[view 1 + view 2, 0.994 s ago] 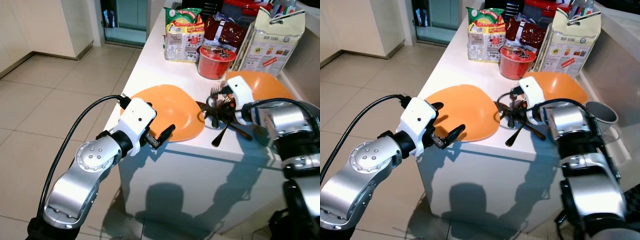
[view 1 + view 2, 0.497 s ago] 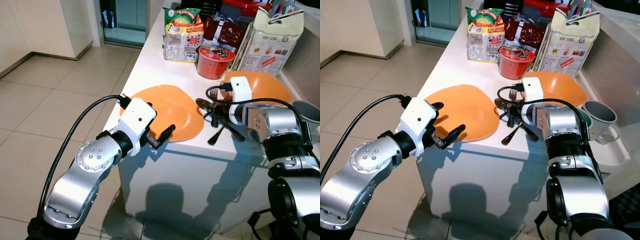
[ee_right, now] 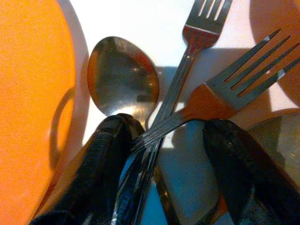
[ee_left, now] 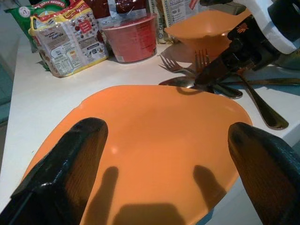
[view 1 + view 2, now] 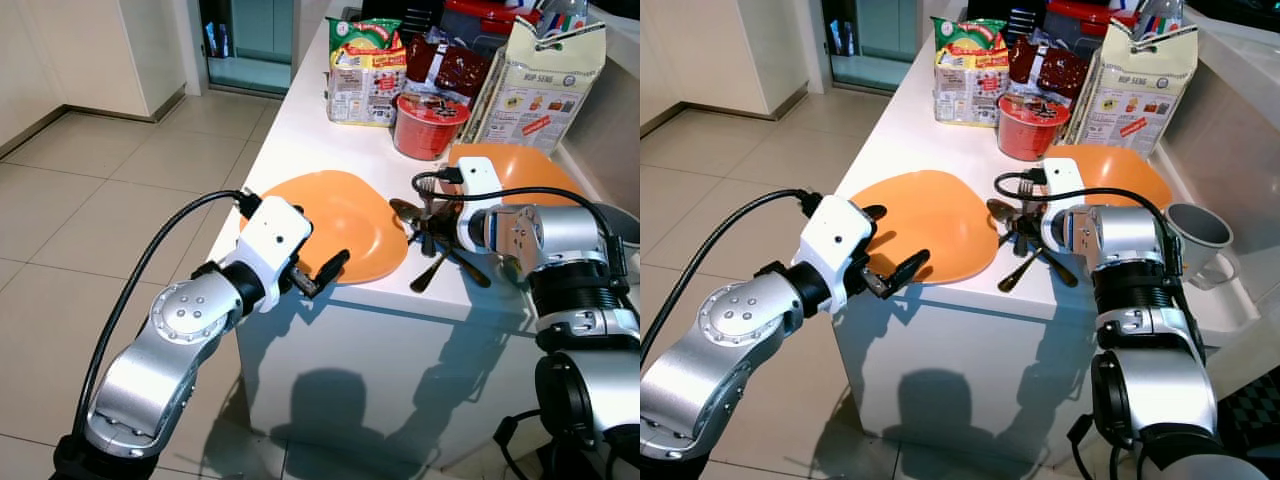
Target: Setting the table
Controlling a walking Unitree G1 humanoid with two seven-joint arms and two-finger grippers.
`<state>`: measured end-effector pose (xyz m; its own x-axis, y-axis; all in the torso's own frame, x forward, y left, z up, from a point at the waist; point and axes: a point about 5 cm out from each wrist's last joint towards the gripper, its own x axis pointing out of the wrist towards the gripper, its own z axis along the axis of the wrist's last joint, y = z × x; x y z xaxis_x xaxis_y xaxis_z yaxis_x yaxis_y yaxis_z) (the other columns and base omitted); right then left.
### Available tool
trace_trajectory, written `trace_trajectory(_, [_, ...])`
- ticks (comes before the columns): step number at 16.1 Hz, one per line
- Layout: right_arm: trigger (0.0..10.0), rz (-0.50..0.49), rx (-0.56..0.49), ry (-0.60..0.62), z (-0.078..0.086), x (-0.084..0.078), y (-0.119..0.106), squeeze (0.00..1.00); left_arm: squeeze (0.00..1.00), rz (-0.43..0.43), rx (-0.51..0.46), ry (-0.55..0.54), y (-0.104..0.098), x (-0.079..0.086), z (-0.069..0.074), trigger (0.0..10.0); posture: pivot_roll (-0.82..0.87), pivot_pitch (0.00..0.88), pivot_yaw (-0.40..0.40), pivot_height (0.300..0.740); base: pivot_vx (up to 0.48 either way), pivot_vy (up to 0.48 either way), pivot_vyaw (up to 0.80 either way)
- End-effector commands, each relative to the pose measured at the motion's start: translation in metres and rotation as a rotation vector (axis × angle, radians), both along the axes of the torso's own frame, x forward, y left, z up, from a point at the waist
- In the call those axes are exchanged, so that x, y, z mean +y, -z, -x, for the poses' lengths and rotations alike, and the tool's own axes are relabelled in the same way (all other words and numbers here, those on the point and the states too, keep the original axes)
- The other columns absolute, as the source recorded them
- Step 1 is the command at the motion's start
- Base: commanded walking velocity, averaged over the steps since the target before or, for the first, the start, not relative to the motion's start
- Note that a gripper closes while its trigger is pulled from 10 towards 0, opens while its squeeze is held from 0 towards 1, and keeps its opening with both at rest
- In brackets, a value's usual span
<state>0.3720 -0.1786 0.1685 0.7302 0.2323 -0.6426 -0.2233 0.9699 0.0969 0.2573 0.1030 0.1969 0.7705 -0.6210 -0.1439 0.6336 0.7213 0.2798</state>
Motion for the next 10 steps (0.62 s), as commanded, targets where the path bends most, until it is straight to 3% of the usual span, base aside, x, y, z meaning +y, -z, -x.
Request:
trace_trajectory(1, [0.0, 0.016, 0.128, 0.008, 0.0097, -0.0049, 0.0200, 0.00, 0.00, -0.005, -0.004, 0.020, -0.0025, -0.0030, 0.0017, 10.0, -0.01, 0.000, -0.073, 0.740, 0.000, 0.000, 0.00])
trace_trajectory(10, [0.0, 0.017, 0.133, 0.004, 0.0086, -0.0096, 0.0142, 0.00, 0.00, -0.003, -0.016, -0.003, -0.0037, -0.0009, -0.0017, 10.0, -0.01, 0.000, -0.085, 0.740, 0.000, 0.000, 0.00])
